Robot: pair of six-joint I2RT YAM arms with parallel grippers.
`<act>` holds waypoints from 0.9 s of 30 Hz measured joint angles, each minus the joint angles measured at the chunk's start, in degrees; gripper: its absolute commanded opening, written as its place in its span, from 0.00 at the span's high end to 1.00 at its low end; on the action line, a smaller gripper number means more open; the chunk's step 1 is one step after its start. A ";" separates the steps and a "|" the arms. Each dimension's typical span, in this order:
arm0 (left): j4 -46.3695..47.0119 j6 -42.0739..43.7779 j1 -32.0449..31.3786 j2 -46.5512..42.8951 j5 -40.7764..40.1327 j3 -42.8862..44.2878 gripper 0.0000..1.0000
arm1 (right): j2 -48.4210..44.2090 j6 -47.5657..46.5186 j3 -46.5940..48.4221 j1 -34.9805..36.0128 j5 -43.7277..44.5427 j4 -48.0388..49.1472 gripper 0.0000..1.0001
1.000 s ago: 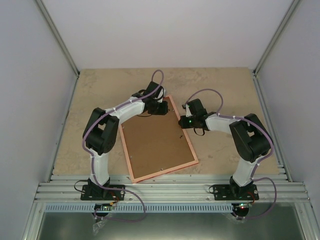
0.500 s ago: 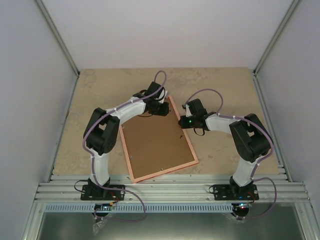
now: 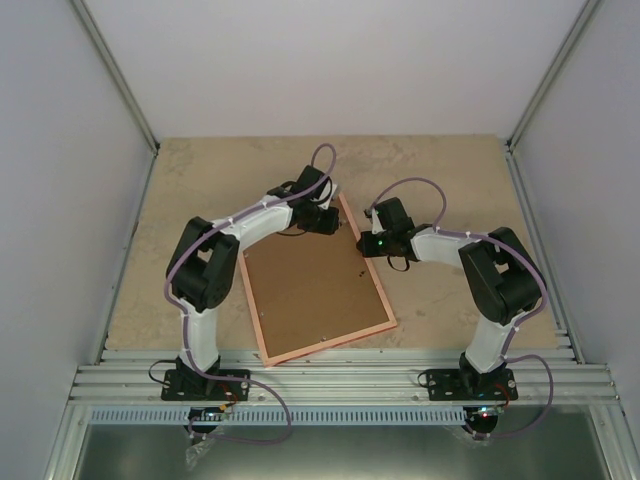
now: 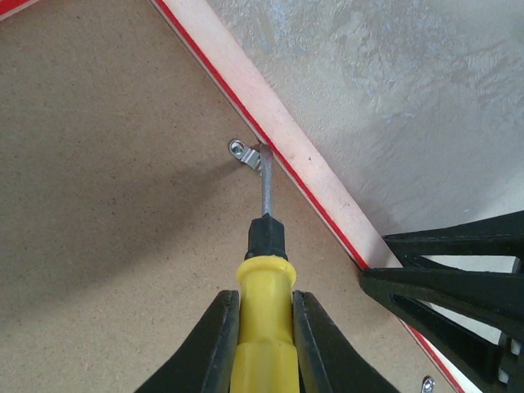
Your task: Take the photo out of the frame
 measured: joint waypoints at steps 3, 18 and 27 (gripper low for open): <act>-0.15 0.04 -0.15 -0.44 -0.07 -0.42 1.00 | 0.00 0.02 0.00 0.04 -0.17 0.00 0.92; -1.68 -0.48 0.24 -2.38 -2.12 -2.01 1.00 | 0.00 0.02 -0.15 0.48 -0.72 0.13 0.92; -2.40 -0.68 0.83 -3.74 -3.10 -3.15 1.00 | 0.00 0.39 -0.15 0.48 -0.61 0.11 0.93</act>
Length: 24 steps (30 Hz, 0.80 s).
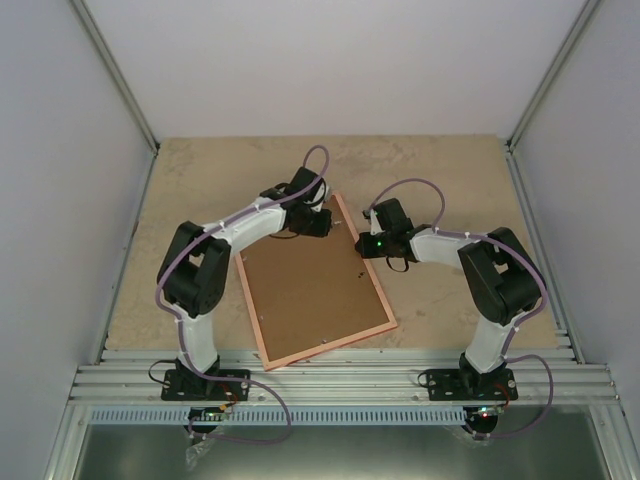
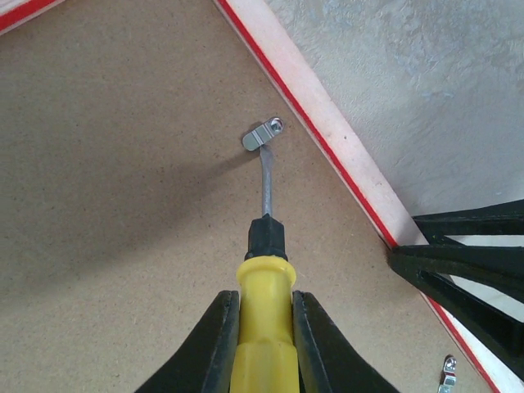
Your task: Take the photo out of the frame
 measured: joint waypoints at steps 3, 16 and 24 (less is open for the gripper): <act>-0.24 -0.26 0.04 -0.59 -0.07 -0.48 1.00 | 0.00 0.15 0.00 0.00 0.04 0.00 0.95; -1.36 -3.08 1.51 -8.92 0.37 -7.28 1.00 | -2.08 4.04 -2.27 -1.57 1.49 -0.11 0.99; 0.17 -4.74 2.97 -15.56 0.07 -11.47 1.00 | -6.71 10.64 -7.15 -6.78 4.44 -0.44 0.99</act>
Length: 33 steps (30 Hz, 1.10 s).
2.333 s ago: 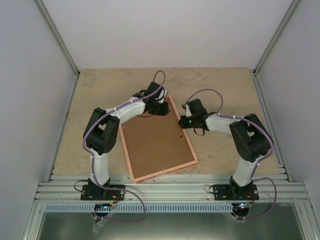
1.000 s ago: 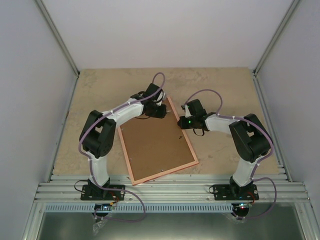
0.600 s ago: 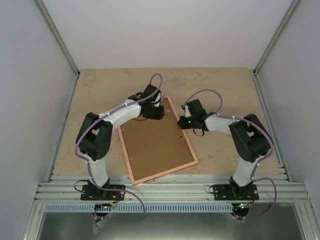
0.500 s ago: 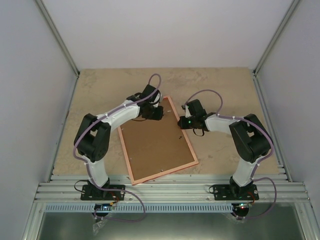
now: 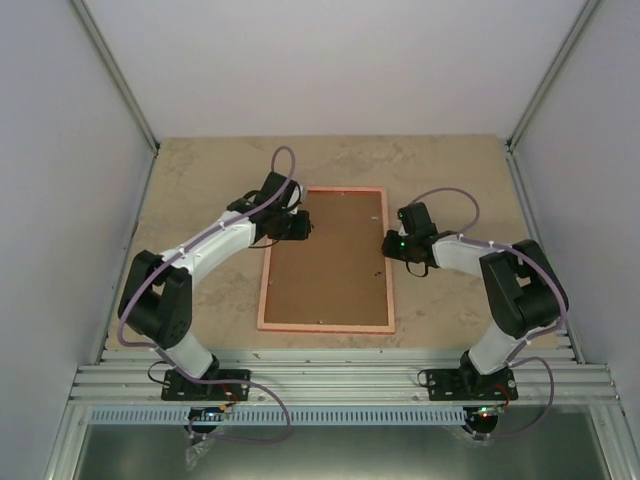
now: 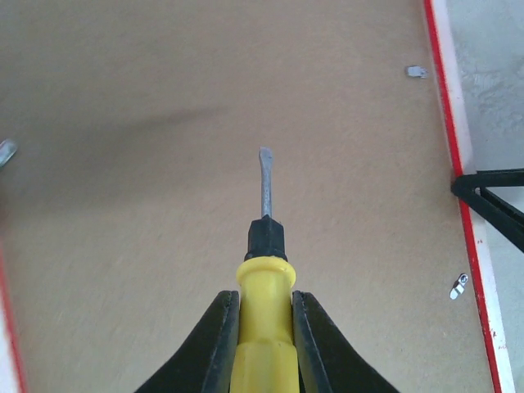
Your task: Take the photo out of the frame
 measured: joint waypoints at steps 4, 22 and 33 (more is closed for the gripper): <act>0.81 -0.81 0.33 -2.10 -0.17 -1.70 1.00 | -2.75 4.28 -2.91 -1.97 2.27 -0.13 0.98; 1.64 -2.45 1.03 -4.52 -0.33 -2.82 1.00 | -10.16 12.28 -9.18 -4.28 4.98 -3.91 0.55; 2.97 -2.84 1.66 -6.21 -0.11 -2.99 1.00 | -15.63 1.46 -9.94 -4.28 -3.17 -16.11 0.41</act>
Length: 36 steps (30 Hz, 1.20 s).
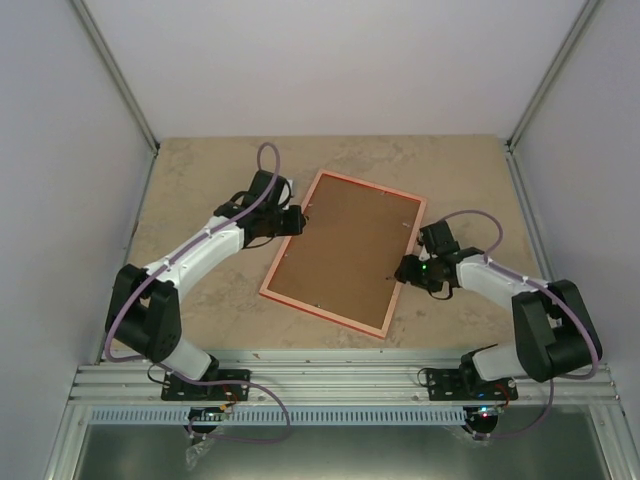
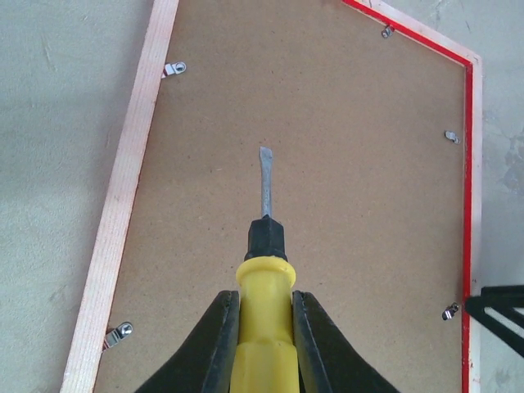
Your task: Take the photo out of the frame
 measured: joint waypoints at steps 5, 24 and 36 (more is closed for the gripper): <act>0.55 -0.07 0.31 0.00 0.17 -0.09 1.00 | -2.45 -2.80 -1.55 0.79 -4.46 -2.86 0.38; 1.55 -1.27 3.87 -1.01 1.53 -1.57 1.00 | 2.89 -6.29 2.51 13.29 -12.26 -3.08 0.31; 1.99 -2.56 7.23 -2.73 3.48 -4.39 1.00 | 16.13 -8.94 16.50 22.93 -14.10 -2.93 0.29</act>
